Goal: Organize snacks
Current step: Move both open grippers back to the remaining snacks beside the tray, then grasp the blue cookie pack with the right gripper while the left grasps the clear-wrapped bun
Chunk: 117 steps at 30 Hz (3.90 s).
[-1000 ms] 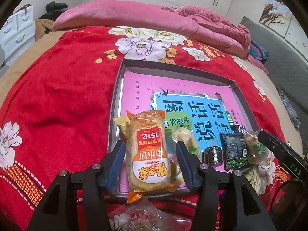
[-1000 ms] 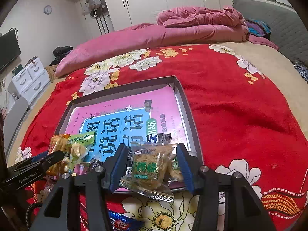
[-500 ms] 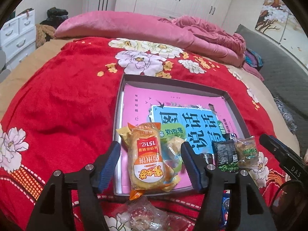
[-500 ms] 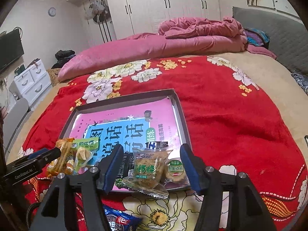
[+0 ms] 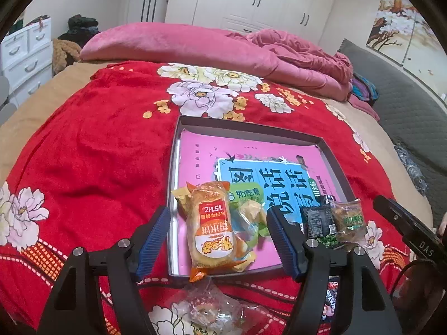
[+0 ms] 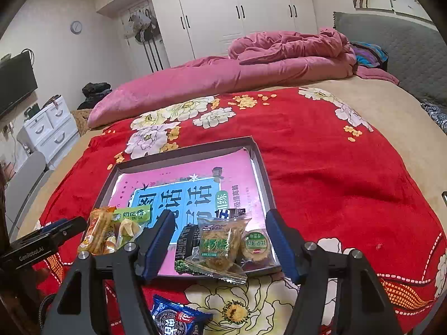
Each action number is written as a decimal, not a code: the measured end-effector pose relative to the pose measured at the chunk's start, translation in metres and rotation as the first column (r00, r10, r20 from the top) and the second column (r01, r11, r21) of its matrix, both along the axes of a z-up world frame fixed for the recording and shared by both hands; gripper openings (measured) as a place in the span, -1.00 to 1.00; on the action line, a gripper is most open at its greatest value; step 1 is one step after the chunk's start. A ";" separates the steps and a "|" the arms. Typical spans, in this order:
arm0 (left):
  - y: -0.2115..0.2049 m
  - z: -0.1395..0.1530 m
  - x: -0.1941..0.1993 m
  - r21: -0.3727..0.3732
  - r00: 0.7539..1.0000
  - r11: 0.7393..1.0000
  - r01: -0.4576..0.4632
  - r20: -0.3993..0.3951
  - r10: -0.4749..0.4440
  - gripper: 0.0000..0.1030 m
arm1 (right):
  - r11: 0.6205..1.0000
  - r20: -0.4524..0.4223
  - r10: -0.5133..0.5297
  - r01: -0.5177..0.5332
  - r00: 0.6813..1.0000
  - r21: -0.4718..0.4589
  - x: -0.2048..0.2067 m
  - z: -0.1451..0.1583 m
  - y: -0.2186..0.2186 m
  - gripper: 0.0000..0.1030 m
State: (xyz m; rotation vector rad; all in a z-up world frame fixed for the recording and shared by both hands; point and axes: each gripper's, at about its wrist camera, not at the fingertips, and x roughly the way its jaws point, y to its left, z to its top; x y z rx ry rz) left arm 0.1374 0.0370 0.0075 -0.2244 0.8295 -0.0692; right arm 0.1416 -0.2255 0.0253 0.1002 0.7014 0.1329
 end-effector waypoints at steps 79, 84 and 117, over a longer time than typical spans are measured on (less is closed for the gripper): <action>0.024 -0.055 -0.080 -0.265 0.959 0.963 -0.056 -0.282 -0.022 0.44 | 0.988 -0.253 0.145 -0.152 0.957 -0.008 -0.068 -0.069 0.044 0.47; 0.025 -0.059 -0.078 -0.319 0.955 0.944 -0.084 -0.296 -0.016 0.44 | 0.986 -0.259 0.152 -0.163 0.954 -0.020 -0.069 -0.073 0.050 0.47; 0.011 -0.081 -0.029 -0.209 0.909 0.942 -0.261 -0.381 0.167 -0.09 | 0.932 -0.226 0.265 -0.309 0.937 -0.187 -0.063 -0.090 0.078 0.01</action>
